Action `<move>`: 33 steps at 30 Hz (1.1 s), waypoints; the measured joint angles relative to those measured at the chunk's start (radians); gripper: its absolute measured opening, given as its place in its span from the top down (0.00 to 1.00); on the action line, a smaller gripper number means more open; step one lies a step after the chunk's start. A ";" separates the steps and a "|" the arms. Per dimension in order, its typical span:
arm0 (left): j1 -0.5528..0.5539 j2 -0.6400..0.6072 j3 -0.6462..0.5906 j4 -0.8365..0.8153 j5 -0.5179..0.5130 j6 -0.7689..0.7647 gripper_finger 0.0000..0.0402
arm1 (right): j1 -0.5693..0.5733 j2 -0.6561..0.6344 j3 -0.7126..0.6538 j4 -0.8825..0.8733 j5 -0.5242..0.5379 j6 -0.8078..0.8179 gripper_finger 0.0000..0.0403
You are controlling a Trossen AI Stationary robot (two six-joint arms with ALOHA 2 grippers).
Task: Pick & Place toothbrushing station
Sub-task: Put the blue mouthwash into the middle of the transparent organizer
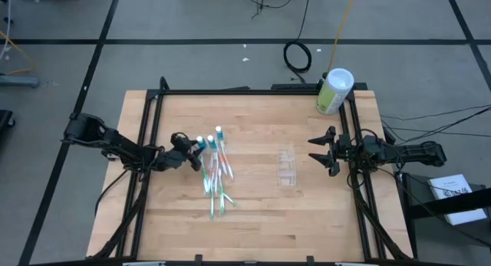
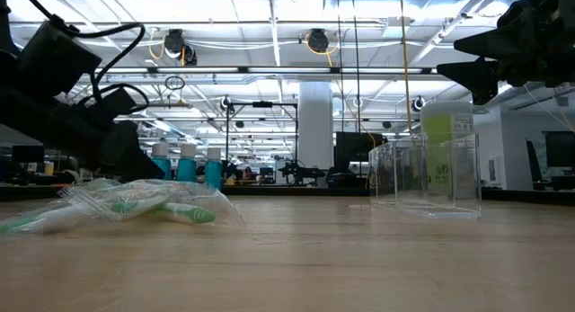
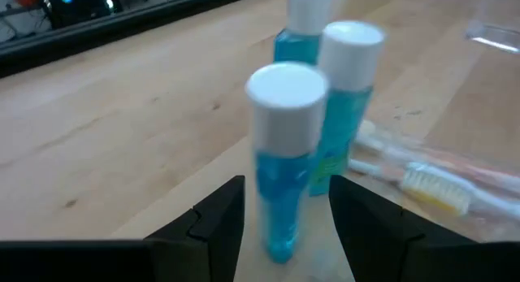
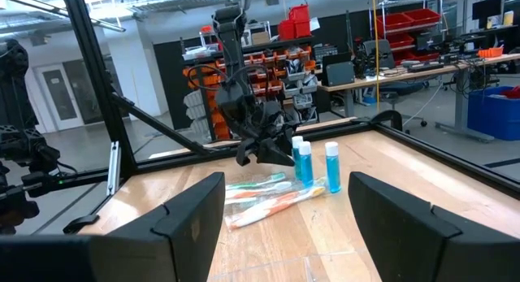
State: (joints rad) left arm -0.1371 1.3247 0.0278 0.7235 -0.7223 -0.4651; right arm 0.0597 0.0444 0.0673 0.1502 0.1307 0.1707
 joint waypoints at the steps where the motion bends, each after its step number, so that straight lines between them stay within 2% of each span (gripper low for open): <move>1: 0.000 0.000 0.003 0.000 -0.004 0.012 0.55 | 0.000 0.000 0.000 0.000 0.000 0.000 0.37; 5: 0.013 0.000 0.010 -0.001 -0.011 0.036 0.55 | 0.000 0.000 0.000 0.003 0.000 0.000 0.37; 17: 0.067 0.000 0.010 -0.017 0.049 0.026 0.56 | 0.000 0.000 0.000 0.003 0.000 0.000 0.37; 20: 0.067 0.000 0.010 -0.015 0.050 0.026 0.61 | 0.000 0.000 0.000 0.003 0.000 0.000 0.37; 28: 0.067 -0.001 0.010 -0.014 0.050 0.024 0.85 | 0.000 0.000 0.000 0.003 0.000 0.000 0.37; 33: 0.067 -0.001 0.009 0.022 0.056 0.036 0.87 | 0.000 0.000 0.000 0.003 0.000 0.000 0.37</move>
State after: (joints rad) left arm -0.0704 1.3235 0.0372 0.7454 -0.6664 -0.4286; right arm 0.0600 0.0444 0.0673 0.1528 0.1303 0.1703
